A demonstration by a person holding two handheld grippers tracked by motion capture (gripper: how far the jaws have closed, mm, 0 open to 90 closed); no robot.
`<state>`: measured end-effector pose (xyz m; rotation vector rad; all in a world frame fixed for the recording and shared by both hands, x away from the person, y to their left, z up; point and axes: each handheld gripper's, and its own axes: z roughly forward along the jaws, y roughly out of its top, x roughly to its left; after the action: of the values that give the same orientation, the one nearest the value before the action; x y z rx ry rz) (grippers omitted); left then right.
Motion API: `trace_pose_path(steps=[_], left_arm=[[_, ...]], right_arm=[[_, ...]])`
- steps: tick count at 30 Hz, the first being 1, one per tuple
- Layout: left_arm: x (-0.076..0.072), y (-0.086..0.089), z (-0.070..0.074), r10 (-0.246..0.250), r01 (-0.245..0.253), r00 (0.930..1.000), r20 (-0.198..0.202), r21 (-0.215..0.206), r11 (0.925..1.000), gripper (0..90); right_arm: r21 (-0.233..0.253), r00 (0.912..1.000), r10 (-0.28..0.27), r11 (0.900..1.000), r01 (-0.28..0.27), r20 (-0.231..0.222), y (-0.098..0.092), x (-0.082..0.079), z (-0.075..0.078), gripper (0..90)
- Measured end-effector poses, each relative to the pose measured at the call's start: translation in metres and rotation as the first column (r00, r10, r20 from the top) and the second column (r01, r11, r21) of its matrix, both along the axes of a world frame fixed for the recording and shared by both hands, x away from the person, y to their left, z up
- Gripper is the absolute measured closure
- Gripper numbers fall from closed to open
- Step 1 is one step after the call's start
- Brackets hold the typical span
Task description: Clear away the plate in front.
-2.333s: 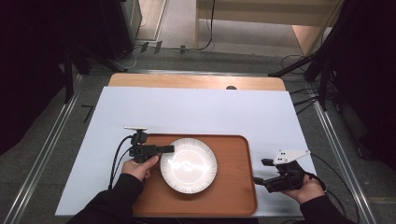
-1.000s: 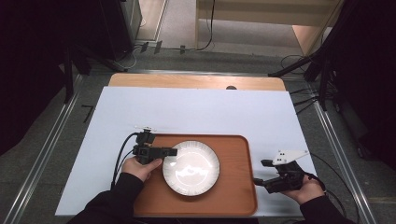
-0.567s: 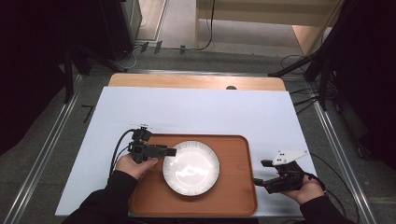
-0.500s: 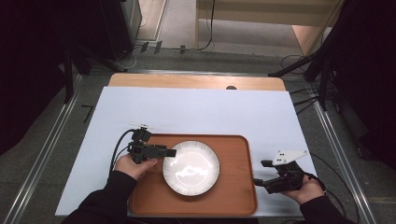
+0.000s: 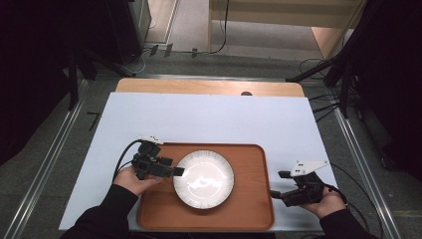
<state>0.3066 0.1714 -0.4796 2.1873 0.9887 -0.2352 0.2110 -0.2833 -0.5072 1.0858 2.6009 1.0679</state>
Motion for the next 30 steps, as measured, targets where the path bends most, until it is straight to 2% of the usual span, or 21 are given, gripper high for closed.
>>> trace_pose_path(steps=[2,5,10,11,18,28,30], left_arm=[[-0.003,0.002,0.001,-0.020,0.020,0.9998,0.008,0.012,0.9997,25.5],[-0.006,0.005,0.003,-0.022,0.022,0.9996,0.016,0.007,0.9997,25.2],[-0.012,0.012,0.005,-0.033,0.029,0.9963,0.079,0.062,0.9977,23.6],[-0.013,0.014,0.006,-0.035,0.029,0.9961,0.081,0.068,0.9973,23.3],[-0.017,0.027,0.011,-0.023,0.019,0.9958,0.089,0.044,0.9989,22.5],[-0.024,0.046,0.010,-0.028,0.018,0.9918,0.125,0.082,0.9964,22.5],[-0.026,0.049,0.010,-0.020,0.010,0.9901,0.139,0.074,0.9972,22.6]], right_arm=[[-0.001,1.0000,-0.001,1.000,0.001,0.001,0.000,0.000,0.000,22.6],[0.000,1.0000,-0.001,1.000,0.001,-0.001,0.000,0.000,0.000,22.6],[0.000,1.0000,-0.001,1.000,0.001,-0.001,0.000,0.000,0.000,22.6],[-0.001,1.0000,-0.002,1.000,0.002,0.000,0.000,0.000,0.000,22.6],[0.000,1.0000,0.000,1.000,0.000,-0.001,0.000,0.000,0.000,22.6],[-0.001,1.0000,0.001,1.000,-0.001,-0.003,0.000,0.000,-0.001,22.6],[-0.001,1.0000,0.000,1.000,0.000,-0.005,0.000,0.000,-0.001,22.6]])
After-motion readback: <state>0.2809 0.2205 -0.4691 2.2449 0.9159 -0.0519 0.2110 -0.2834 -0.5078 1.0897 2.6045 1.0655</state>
